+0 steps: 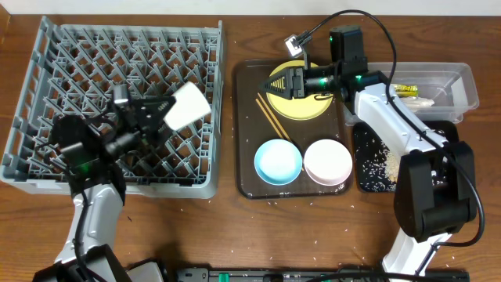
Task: Sort waste into correct bins and load items into the dishwasher
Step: 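Lower white cup into dish rack with left gripper and release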
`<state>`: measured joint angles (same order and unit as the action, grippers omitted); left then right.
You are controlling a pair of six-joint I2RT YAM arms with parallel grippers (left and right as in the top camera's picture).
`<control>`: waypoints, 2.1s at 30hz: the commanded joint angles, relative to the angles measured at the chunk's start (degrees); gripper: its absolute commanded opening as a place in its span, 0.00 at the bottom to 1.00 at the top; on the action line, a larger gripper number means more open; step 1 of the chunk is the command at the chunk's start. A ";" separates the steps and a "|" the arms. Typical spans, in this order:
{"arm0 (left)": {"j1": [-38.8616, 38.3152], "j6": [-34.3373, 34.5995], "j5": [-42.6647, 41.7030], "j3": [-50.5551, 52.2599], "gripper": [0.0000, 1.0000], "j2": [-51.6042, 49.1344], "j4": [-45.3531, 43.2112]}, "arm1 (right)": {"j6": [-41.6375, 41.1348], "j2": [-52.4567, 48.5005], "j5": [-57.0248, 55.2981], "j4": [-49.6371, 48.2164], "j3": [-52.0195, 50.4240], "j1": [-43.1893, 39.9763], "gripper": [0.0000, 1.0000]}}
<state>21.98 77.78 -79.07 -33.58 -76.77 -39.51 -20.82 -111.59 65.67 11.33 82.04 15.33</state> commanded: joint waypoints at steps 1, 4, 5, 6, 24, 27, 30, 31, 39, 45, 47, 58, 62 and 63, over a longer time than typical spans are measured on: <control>2.21 0.81 1.36 -3.26 0.27 0.00 -0.48 | 0.09 -0.07 0.11 0.35 0.24 -0.81 0.52; 2.86 2.05 3.89 -5.49 0.27 0.00 -0.46 | 0.13 -0.07 0.09 0.39 0.24 -0.74 0.52; 2.86 2.08 4.59 -6.36 0.27 0.00 -0.39 | 0.13 -0.07 0.09 0.42 0.24 -0.74 0.52; 2.86 2.05 4.98 -7.10 0.27 0.00 -0.04 | 0.28 -0.07 0.09 0.48 0.24 -0.76 0.52; -2.71 -31.12 32.11 -31.74 0.25 3.50 61.94 | 4.63 -0.07 -1.84 4.04 0.24 -0.79 0.52; -5.20 -33.75 38.10 -35.23 0.25 4.85 70.10 | 5.27 -0.07 -2.49 4.98 0.24 -0.72 0.52; -7.32 -35.71 44.11 -36.00 0.25 5.75 77.13 | 5.95 -0.07 -2.47 5.81 0.24 -0.74 0.52; -7.87 -36.24 45.40 -36.00 0.25 5.79 78.88 | 6.34 -0.07 -2.51 6.14 0.24 -0.76 0.52; -15.41 -38.29 59.28 -36.00 0.22 5.73 89.50 | 6.54 -0.07 -3.76 7.58 0.24 -0.63 0.52; -19.43 -38.47 63.98 -36.11 0.22 3.52 97.92 | 6.54 -0.07 -3.76 8.02 0.24 -0.50 0.52; -19.78 -39.34 64.83 -36.11 0.22 2.23 100.13 | 6.54 -0.07 -3.78 8.00 0.24 -0.24 0.52; -23.10 -42.21 65.31 -36.06 0.22 -7.78 103.58 | 6.75 -0.07 -3.78 8.94 0.24 -0.04 0.52; -24.59 -42.23 67.95 -36.02 0.22 -12.72 104.35 | 7.26 -0.07 -3.98 9.57 0.24 -0.04 0.52; -24.57 -42.23 68.26 -36.02 0.22 -14.14 104.67 | 7.65 -0.07 -3.98 10.01 0.24 -0.04 0.52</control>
<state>-2.22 36.42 -13.72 -68.69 -87.81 64.25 -15.11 -111.59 61.63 20.71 82.04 15.11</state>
